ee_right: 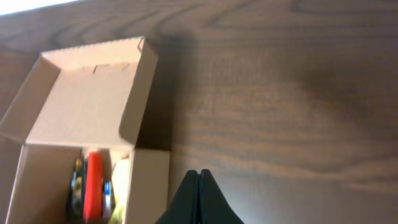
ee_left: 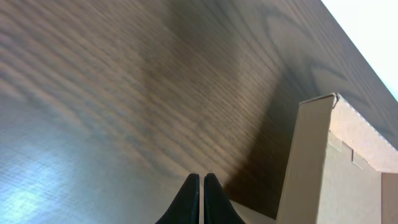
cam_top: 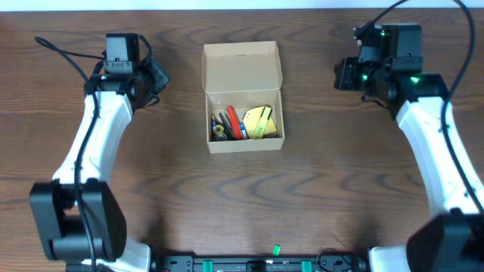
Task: Pack container
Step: 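Move both grippers to the box's left and right flaps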
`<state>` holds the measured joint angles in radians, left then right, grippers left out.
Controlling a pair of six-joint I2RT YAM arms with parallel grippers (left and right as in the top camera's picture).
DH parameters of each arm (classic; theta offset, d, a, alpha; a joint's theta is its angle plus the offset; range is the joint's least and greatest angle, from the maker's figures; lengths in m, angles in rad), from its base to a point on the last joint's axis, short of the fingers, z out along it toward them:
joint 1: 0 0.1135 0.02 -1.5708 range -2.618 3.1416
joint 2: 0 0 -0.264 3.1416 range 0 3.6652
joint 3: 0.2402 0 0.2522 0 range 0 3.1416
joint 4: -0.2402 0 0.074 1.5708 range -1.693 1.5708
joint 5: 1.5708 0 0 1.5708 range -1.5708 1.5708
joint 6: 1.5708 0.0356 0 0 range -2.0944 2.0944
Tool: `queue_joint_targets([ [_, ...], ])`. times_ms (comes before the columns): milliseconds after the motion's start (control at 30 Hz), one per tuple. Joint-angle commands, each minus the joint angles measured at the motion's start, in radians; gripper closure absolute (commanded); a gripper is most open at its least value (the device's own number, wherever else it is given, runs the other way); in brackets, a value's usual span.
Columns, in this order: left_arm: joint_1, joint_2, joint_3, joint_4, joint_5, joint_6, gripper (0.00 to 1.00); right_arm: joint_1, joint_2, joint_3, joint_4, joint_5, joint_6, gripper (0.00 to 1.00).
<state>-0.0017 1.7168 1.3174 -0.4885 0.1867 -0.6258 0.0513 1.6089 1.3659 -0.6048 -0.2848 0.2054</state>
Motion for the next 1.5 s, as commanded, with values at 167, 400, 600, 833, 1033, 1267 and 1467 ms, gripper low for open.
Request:
queue_joint_targets([
  [167, 0.005, 0.173, 0.142, -0.01, 0.113, -0.008, 0.94, -0.009, 0.192, 0.019, 0.122, -0.025, 0.166, 0.99],
  [400, 0.005, 0.298, 0.245, -0.037, 0.166, -0.036, 0.94, -0.01, 0.357, 0.019, 0.188, -0.204, 0.237, 0.99],
  [600, 0.011, 0.382, 0.25, -0.032, 0.254, -0.064, 0.94, -0.01, 0.455, 0.019, 0.249, -0.335, 0.271, 0.99],
  [833, 0.016, 0.457, 0.25, 0.027, 0.384, -0.113, 0.95, -0.009, 0.496, 0.019, 0.324, -0.379, 0.323, 0.99],
  [1033, 0.015, 0.489, 0.25, 0.121, 0.476, -0.194, 0.94, -0.009, 0.528, 0.019, 0.414, -0.412, 0.393, 0.99],
  [1267, -0.001, 0.489, 0.25, 0.154, 0.487, -0.222, 0.94, -0.002, 0.571, 0.019, 0.49, -0.44, 0.468, 0.99],
  [1467, -0.022, 0.489, 0.25, 0.152, 0.485, -0.228, 0.94, 0.024, 0.607, 0.019, 0.559, -0.457, 0.523, 0.99],
])
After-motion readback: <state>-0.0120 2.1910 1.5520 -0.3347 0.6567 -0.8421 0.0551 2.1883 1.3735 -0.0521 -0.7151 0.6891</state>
